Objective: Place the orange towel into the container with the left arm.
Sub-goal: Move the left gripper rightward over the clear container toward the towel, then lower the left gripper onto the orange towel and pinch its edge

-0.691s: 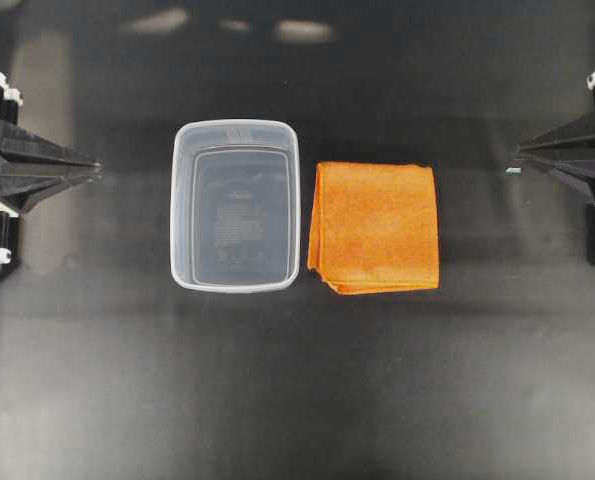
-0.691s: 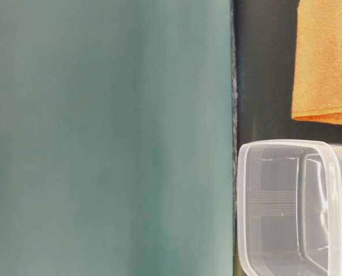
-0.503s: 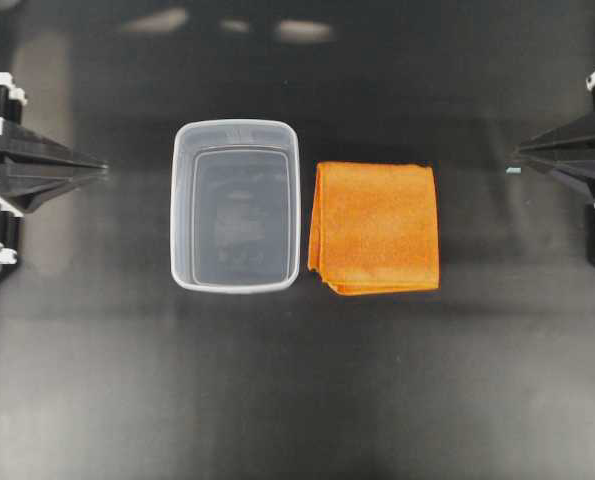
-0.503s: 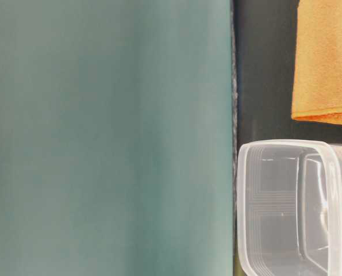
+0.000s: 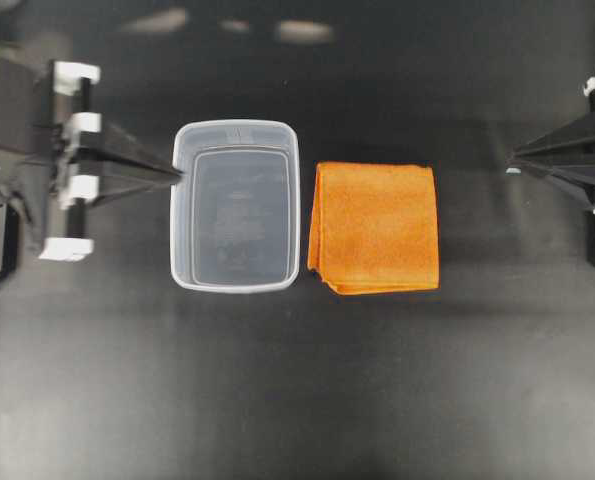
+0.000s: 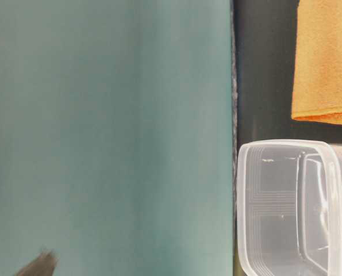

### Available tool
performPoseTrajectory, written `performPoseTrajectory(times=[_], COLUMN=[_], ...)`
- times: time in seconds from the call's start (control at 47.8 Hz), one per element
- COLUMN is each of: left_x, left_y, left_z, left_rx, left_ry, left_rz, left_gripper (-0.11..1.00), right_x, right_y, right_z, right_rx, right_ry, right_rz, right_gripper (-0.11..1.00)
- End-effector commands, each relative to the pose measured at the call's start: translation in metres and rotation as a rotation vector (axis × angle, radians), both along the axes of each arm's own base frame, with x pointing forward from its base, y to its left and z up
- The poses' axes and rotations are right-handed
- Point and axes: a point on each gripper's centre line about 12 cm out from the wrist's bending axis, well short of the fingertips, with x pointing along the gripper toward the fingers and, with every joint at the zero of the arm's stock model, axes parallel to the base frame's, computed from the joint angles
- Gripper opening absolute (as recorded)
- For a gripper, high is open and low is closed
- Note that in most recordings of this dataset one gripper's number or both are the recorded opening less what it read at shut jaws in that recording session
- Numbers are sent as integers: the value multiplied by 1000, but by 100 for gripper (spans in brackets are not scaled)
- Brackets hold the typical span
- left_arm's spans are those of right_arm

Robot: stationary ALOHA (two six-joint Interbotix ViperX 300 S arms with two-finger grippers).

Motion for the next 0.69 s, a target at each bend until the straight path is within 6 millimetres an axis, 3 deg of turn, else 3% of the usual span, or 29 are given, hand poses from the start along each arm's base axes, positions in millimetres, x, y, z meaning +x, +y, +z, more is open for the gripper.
performPoseTrajectory(times=[0.0, 0.126, 0.209, 0.461, 0.524, 0.67], left_x=[22, 51, 71, 134, 149, 187], left_y=[-1, 0, 2, 3, 2, 0], left_z=[8, 2, -1, -20, -28, -54], left_rx=[2, 3, 5, 23, 35, 74], left_ry=[44, 156, 227, 428, 456, 503], left_rz=[0, 6, 11, 9, -2, -37], left_gripper=[1, 5, 18, 85, 90, 89], right_x=[-2, -7, -13, -30, -33, -35], right_y=[0, 0, -1, -2, -2, -2], right_z=[6, 9, 13, 25, 27, 29], right_rx=[8, 9, 8, 9, 9, 7], right_ry=[-9, -9, -18, -94, -107, -120], right_rz=[-1, -1, -3, -12, -12, -12], right_gripper=[27, 61, 75, 74, 74, 74])
